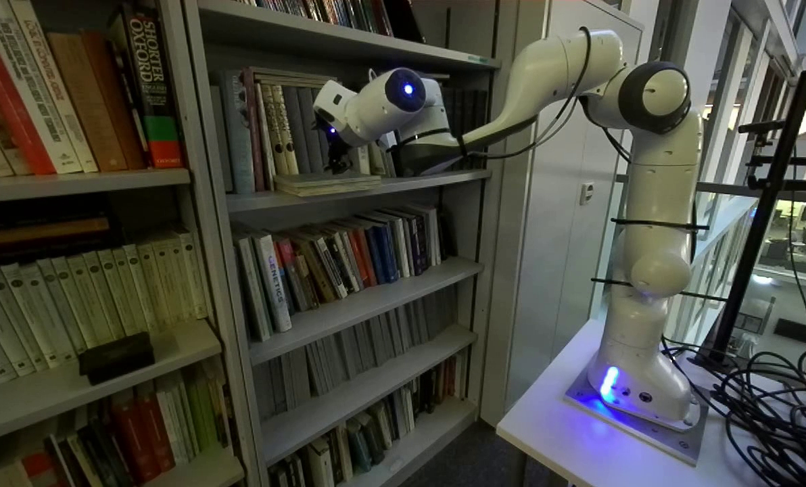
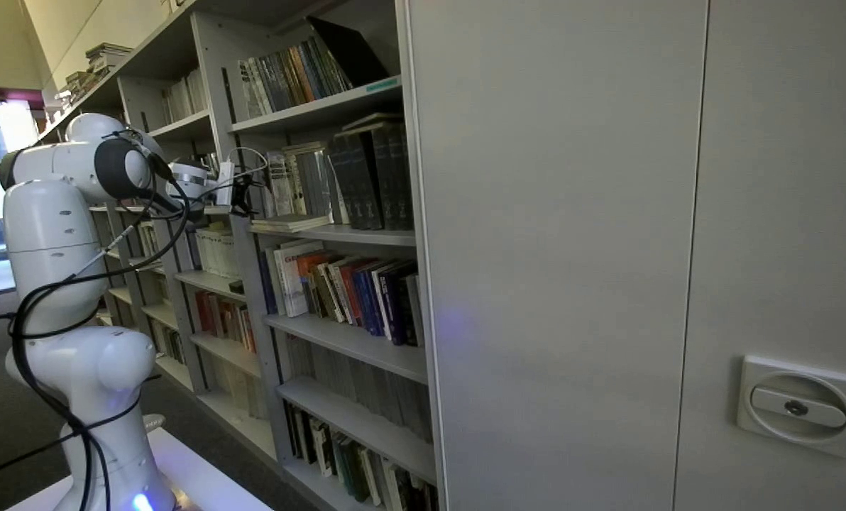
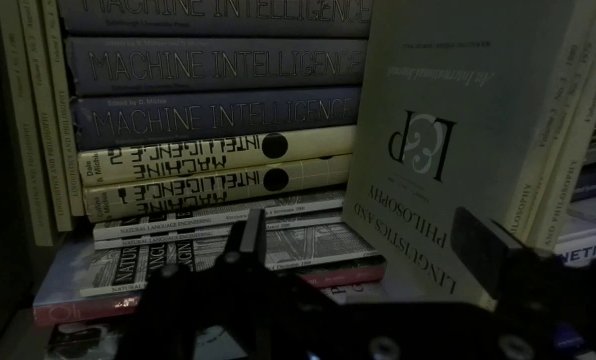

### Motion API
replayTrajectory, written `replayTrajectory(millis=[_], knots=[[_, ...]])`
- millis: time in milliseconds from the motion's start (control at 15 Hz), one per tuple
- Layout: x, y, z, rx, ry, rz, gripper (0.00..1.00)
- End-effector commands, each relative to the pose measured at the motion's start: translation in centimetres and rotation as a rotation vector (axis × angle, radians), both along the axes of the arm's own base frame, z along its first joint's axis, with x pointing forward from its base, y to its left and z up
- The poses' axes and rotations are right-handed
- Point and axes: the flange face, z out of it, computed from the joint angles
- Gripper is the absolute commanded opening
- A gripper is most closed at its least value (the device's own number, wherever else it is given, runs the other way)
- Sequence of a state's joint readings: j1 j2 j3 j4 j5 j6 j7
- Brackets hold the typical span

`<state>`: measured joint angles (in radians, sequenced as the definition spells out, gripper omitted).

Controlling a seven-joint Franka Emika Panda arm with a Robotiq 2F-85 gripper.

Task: Pick up the book and arrange it on the shelf with the other books

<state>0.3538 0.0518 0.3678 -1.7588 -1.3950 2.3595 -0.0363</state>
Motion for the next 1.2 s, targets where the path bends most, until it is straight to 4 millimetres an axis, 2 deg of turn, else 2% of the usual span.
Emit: replayTrajectory(millis=[0,333,1133], knots=[[-0.3,-0.9,-0.4,-0.036,0.056,-0.007,1.0],[-0.3,-1.3,-1.7,-0.047,0.145,-0.013,1.0],[1.5,-2.0,-2.3,-0.066,0.147,-0.038,1.0]])
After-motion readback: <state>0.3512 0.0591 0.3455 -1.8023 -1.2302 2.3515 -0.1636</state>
